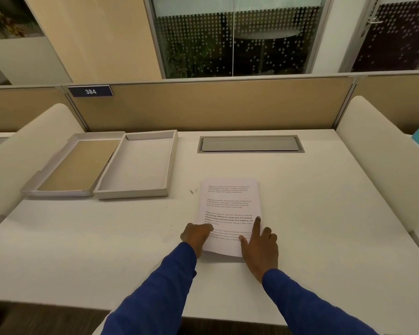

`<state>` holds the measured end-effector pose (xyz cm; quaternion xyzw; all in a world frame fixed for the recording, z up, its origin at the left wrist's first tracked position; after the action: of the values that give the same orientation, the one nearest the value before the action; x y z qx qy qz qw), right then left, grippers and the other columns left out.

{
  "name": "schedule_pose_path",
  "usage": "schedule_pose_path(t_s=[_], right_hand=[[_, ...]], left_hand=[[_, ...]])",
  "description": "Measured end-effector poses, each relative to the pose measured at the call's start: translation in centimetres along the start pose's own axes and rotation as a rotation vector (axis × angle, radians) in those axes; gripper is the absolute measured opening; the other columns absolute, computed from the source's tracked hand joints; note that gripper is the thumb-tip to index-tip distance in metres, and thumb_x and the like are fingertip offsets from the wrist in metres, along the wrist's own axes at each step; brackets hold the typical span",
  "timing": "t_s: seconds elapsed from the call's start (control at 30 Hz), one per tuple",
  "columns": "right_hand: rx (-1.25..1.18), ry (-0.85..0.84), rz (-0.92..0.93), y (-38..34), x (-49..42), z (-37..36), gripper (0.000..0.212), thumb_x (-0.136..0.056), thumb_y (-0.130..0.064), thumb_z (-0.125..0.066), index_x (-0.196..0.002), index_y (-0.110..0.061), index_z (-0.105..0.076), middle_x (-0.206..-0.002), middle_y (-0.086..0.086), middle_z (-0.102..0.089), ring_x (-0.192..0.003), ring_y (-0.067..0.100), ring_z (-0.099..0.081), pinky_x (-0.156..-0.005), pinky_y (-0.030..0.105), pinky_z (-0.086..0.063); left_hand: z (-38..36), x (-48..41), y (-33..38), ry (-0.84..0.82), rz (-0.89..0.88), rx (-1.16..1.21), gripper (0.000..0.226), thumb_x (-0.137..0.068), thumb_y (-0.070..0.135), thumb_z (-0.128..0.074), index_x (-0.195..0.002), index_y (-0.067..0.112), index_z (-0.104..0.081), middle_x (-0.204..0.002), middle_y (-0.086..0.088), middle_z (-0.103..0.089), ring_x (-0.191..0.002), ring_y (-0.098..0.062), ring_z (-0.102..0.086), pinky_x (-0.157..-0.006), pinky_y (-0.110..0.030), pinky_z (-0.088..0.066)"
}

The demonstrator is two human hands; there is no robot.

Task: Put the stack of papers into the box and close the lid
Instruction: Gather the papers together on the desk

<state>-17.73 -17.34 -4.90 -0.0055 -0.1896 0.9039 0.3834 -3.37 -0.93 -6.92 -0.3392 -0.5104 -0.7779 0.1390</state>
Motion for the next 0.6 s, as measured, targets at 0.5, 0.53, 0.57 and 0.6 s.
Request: schedule_pose_path(t_s=[0.5,0.53,0.57,0.6], right_hand=[[-0.041,-0.01,0.004,0.2,0.0,0.7,0.084,-0.1,-0.06,-0.037,-0.161,-0.02,0.005,-0.145,0.008,-0.041,-0.127,0.023,-0.045,-0.102,0.034,-0.046],[-0.045,-0.013,0.002,0.2,0.0,0.7,0.084,-0.1,-0.06,-0.037,-0.161,-0.021,0.005,-0.145,0.007,-0.041,-0.127,0.023,-0.045,-0.102,0.034,-0.046],[-0.048,-0.014,0.001,0.2,-0.1,0.7,0.084,-0.1,-0.06,-0.038,-0.161,-0.02,0.005,-0.145,0.008,-0.041,-0.127,0.023,-0.045,-0.102,0.034,-0.047],[-0.049,-0.02,-0.001,0.3,-0.2,0.8,0.085,-0.099,-0.06,-0.038,-0.161,-0.02,0.005,-0.145,0.008,-0.041,-0.126,0.023,-0.045,-0.101,0.034,-0.047]], left_hand=[[0.4,2.1,2.5,0.05,-0.04,-0.028,0.072,-0.085,0.029,-0.075,-0.141,0.002,-0.038,-0.121,-0.013,-0.063,-0.108,-0.032,-0.064,-0.083,-0.038,-0.057],[0.3,1.7,2.8,0.016,-0.044,-0.014,0.081,-0.079,0.035,-0.078,-0.142,0.001,-0.039,-0.125,-0.014,-0.064,-0.109,-0.033,-0.065,-0.087,-0.039,-0.059],[0.1,1.0,3.1,-0.032,-0.039,-0.016,0.086,-0.073,0.04,-0.081,-0.14,0.001,-0.045,-0.122,-0.014,-0.066,-0.105,-0.033,-0.067,-0.087,-0.041,-0.061],[0.0,0.3,3.3,-0.08,-0.037,-0.034,0.08,-0.074,0.042,-0.081,-0.136,0.001,-0.052,-0.116,-0.013,-0.07,-0.099,-0.032,-0.07,-0.081,-0.041,-0.063]])
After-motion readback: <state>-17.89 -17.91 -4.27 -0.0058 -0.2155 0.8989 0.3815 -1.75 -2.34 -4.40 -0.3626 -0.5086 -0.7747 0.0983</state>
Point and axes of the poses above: each hand's wrist, its own x-axis away from the middle knuckle, its own z-axis out of the back of the hand, y = z × x, the point moved 6 cm from there along -x, towards the middle knuckle
